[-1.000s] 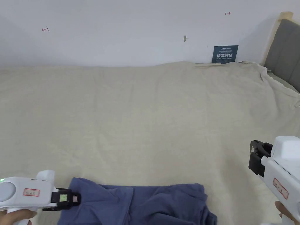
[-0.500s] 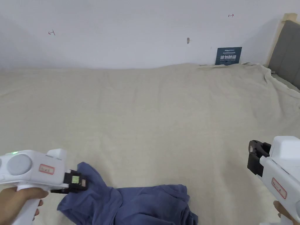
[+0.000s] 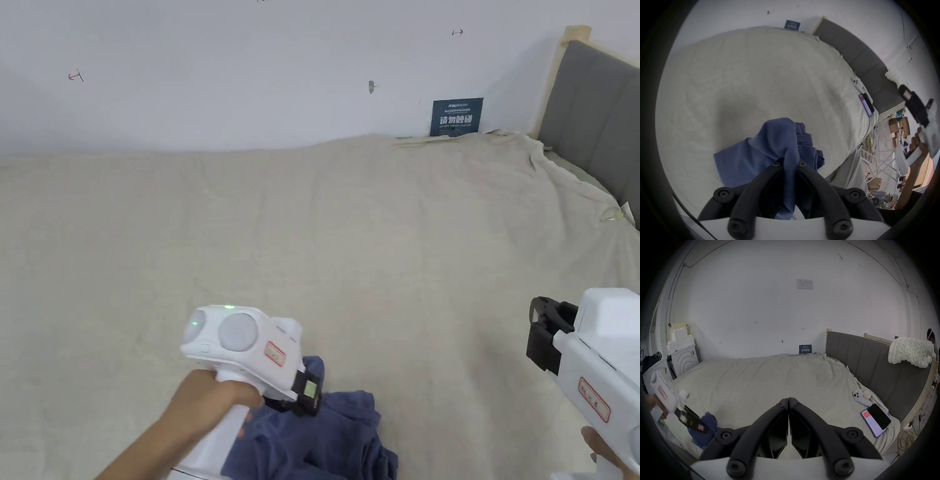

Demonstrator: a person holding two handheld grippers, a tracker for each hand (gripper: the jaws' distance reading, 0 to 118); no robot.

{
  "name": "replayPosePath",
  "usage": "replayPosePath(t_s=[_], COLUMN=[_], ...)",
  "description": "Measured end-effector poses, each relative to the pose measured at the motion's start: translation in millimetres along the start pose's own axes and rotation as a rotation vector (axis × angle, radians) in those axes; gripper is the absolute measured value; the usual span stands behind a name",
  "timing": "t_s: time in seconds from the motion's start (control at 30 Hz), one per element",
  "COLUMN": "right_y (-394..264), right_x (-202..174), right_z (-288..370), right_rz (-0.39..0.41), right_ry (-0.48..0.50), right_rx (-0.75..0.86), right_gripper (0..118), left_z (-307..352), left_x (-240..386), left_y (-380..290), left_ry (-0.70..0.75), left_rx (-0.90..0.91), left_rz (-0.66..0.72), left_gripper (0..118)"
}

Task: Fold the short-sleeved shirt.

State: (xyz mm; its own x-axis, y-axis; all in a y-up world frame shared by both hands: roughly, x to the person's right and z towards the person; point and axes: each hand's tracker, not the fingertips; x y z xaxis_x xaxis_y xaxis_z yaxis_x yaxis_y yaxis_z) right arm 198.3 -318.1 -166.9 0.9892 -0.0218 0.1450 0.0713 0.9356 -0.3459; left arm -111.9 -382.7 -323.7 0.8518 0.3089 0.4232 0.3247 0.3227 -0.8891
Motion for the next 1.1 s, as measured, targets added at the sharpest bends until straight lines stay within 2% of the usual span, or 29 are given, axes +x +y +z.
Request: replayPosePath(t_s=[0.07, 0.27, 0.47, 0.5, 0.53, 0.6, 0.63, 0.67, 0.7, 0.73, 0.9, 1.1], right_y=[-1, -4, -6, -6, -6, -6, -6, -6, -6, -5, -1, 3], right_x=[3, 5, 5, 6, 6, 7, 7, 7, 6, 6, 7, 7], right_z=[1, 0, -1, -1, -2, -2, -2, -2, -2, -2, 0, 0], right_rz=[-0.001, -0.007, -0.002, -0.001, 0.0, -0.001, -0.002, -0.002, -0.001, 0.0, 0.003, 0.006], right_ry=[-0.006, -0.012, -0.009, -0.01, -0.011, -0.011, -0.011, -0.011, -0.01, -0.01, -0.012, -0.012], right_rx=[-0.001, -0.008, -0.011, -0.011, -0.011, -0.011, -0.011, -0.011, -0.01, -0.01, 0.0, 0.011], right_gripper=[0, 0, 0, 0, 0, 0, 0, 0, 0, 0, 0, 0], left_z=[-22, -69, -80, -79, -76, -66, -62, -57, -52, -45, 2, 42], left_x=[13, 22, 26, 27, 28, 31, 31, 31, 33, 33, 23, -10], left_y=[-2, -6, -13, -13, -13, -13, -12, -12, -12, -13, -23, -42], left_ry=[0.022, 0.046, 0.069, 0.073, 0.07, 0.018, -0.012, -0.022, -0.016, -0.02, -0.037, 0.02], left_rx=[-0.021, -0.035, -0.025, -0.022, -0.017, 0.01, 0.025, 0.037, 0.041, 0.061, 0.245, 0.446], left_rz=[-0.024, 0.042, 0.085, 0.078, 0.077, 0.097, 0.12, 0.129, 0.125, 0.121, 0.095, 0.153], left_gripper=[9, 9, 10, 14, 25, 58, 83, 100, 111, 115, 115, 115])
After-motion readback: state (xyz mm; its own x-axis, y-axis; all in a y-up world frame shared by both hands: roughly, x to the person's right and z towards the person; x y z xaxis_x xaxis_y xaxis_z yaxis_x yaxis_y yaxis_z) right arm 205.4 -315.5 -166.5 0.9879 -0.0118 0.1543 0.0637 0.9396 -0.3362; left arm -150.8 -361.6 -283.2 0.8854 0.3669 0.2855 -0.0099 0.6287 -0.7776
